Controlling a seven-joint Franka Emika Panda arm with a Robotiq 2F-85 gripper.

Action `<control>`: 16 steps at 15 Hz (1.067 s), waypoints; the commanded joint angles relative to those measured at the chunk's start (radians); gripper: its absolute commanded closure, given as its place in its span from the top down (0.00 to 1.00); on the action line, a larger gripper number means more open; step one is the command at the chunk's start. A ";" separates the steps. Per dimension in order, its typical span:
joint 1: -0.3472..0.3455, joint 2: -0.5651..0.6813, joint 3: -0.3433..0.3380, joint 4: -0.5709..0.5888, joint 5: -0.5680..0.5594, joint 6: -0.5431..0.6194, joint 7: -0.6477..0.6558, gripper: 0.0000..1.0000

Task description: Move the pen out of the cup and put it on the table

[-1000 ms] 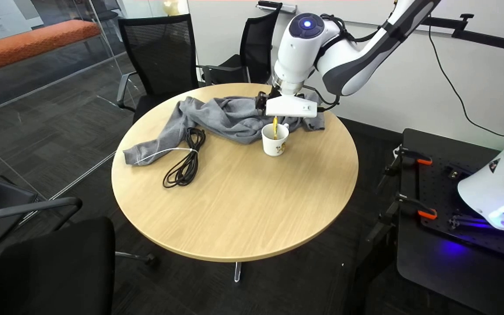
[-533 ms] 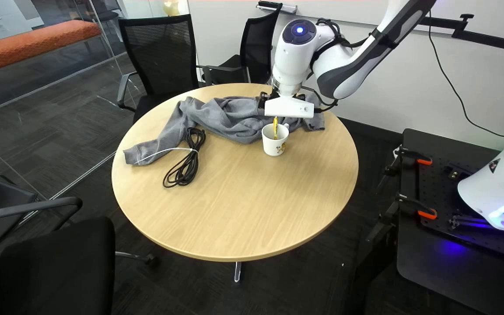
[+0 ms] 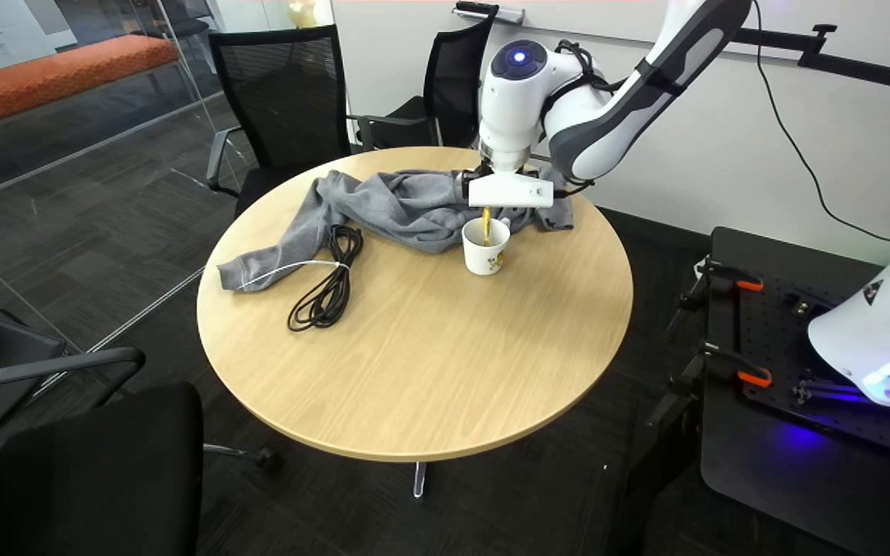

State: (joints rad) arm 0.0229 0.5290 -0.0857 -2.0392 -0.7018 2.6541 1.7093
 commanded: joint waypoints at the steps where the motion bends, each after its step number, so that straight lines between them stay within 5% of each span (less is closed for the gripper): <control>1: 0.043 0.023 -0.043 0.027 0.067 -0.001 -0.068 0.49; 7: 0.088 0.031 -0.077 0.024 0.115 0.002 -0.113 0.03; 16: 0.237 -0.044 -0.189 -0.035 0.006 0.015 -0.009 0.04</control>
State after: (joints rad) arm 0.1841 0.5453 -0.2112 -2.0281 -0.6299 2.6567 1.6413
